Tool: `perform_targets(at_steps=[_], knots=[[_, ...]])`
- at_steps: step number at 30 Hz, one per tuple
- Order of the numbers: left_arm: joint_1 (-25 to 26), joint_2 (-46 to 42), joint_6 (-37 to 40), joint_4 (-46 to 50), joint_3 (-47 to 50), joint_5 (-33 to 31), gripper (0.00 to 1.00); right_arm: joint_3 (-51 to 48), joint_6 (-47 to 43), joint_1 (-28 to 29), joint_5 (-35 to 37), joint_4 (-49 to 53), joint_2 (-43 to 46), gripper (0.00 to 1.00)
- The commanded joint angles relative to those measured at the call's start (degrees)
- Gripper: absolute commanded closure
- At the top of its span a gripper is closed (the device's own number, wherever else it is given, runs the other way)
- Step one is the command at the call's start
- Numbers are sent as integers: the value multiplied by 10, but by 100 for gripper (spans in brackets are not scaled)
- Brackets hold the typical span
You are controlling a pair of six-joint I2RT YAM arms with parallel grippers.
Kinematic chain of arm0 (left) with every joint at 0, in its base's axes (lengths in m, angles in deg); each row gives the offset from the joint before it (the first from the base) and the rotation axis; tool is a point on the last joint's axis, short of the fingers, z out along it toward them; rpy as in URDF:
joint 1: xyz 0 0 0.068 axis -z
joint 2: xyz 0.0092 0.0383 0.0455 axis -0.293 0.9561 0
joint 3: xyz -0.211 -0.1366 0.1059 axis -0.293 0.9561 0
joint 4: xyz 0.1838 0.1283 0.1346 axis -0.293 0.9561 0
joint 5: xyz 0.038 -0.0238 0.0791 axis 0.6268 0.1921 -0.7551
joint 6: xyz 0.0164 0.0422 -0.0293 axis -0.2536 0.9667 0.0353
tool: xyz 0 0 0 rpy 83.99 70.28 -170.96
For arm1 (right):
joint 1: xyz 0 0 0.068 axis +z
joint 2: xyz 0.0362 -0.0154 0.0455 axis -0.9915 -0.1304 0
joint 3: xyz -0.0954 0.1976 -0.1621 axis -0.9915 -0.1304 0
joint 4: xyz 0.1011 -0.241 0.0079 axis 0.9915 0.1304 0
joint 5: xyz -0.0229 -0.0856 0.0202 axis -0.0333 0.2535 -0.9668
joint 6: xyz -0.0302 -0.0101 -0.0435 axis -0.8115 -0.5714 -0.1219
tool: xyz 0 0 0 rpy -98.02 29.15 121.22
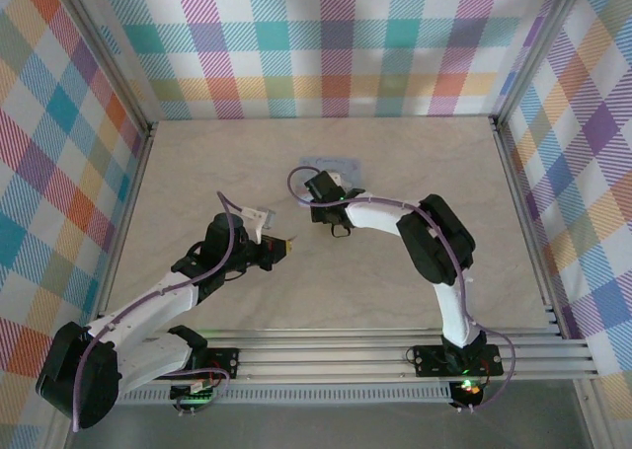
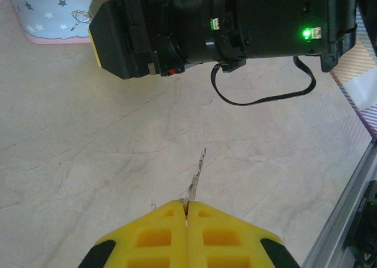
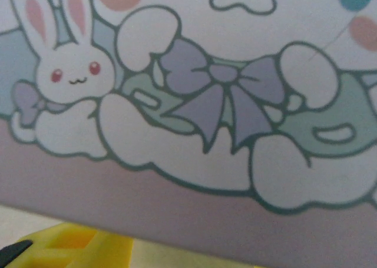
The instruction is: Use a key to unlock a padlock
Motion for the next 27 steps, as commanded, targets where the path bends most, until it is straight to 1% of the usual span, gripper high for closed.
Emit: perform_targets(at_steps=[1,14,18,22,27], knots=[[-6,-5,12,-6,8,8,100,23,-6,0,21,-6,-16,48],[-6,-19,9,-7,16,8,100,47,13,-5,36,8,-35,53],[-6,-25,11,-4,17,6,100,61,18,-7,40,19,-45,59],[-6,-33,9,0,19,6,100,66,17,-9,39,19,-51,69],[-5,-56,3,0,31,-4,100,62,5,-9,36,24,-40,75]])
